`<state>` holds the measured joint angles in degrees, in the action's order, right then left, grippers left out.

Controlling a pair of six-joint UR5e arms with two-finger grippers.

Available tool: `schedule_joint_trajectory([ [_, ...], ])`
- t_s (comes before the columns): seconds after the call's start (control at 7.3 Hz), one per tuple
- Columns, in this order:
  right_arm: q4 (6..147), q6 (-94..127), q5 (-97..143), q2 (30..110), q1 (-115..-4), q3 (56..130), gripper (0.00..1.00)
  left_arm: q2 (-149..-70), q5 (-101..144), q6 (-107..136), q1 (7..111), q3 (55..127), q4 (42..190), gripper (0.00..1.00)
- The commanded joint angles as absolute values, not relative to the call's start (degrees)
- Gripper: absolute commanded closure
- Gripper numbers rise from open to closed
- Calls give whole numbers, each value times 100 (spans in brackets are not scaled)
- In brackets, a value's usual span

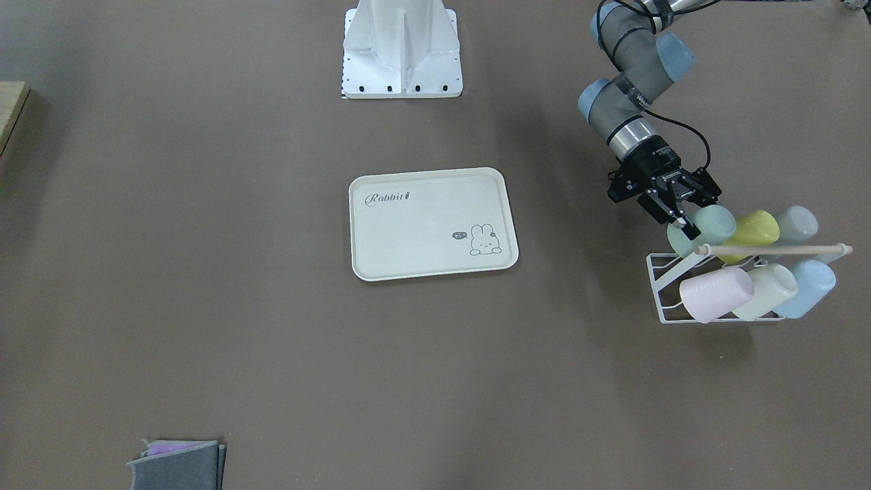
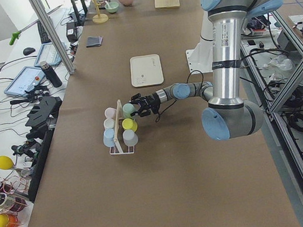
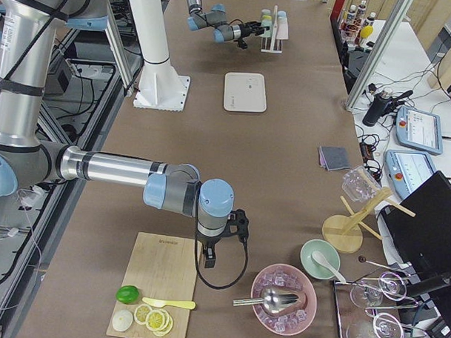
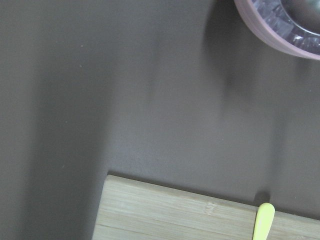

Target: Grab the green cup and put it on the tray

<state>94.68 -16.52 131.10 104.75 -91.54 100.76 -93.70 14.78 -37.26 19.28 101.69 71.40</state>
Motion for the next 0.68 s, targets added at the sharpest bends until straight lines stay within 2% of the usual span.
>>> schedule_joint_trajectory([
  [0.0,9378,-993,13157,10363,-9149,10002,0,-9317,1406,-3727,1934,10256,7146,92],
  [0.55,9378,-1002,13087,9809,-9149,9598,0,-9114,1398,-3727,1942,10476,7137,91],
])
